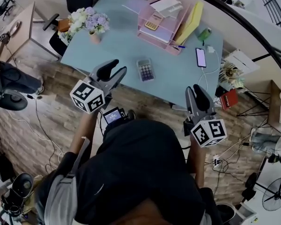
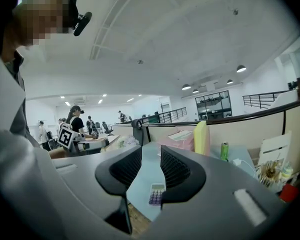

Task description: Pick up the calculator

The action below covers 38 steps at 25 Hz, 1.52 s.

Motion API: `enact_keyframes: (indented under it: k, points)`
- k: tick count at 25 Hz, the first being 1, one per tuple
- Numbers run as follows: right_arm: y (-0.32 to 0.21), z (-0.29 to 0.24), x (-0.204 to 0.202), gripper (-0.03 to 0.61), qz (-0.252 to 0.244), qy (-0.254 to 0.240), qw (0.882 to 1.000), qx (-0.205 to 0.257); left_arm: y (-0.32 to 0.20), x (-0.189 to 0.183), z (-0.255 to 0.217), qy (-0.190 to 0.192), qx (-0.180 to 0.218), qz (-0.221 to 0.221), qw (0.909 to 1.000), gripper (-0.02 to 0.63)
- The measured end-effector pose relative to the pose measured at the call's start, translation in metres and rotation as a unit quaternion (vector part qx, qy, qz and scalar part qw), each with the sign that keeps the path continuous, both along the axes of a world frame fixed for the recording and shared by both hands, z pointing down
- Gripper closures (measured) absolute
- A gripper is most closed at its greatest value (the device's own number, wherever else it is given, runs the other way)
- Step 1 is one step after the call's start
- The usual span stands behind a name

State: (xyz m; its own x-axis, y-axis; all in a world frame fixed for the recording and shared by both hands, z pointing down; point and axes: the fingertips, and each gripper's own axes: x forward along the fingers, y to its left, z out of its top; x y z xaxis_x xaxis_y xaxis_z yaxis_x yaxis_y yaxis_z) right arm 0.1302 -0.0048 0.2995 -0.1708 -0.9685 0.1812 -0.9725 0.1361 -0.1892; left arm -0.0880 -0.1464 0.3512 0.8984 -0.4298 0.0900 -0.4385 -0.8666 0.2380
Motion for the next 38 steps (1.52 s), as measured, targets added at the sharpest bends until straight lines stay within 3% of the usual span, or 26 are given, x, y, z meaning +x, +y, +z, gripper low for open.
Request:
enact_keyframes:
  k: [8,15,27,38]
  points:
    - [-0.018,-0.003,-0.02,0.48,-0.002,0.016,1.0,-0.01,-0.015,-0.017,0.018,0.008,-0.017,0.002,0.9998,0.393]
    - [-0.032,0.008,-0.017,0.48,-0.01,0.012,0.999,-0.028,-0.03,-0.01,0.036,0.008,-0.047,0.0,0.9989,0.393]
    - [-0.095,0.021,0.006,0.48,-0.069,-0.004,0.997,-0.035,-0.063,0.016,0.07,-0.024,-0.085,-0.027,0.9957,0.393]
    - [-0.134,0.052,0.027,0.48,-0.103,-0.007,0.992,-0.078,-0.109,0.035,0.143,-0.052,-0.148,-0.055,0.9861,0.393]
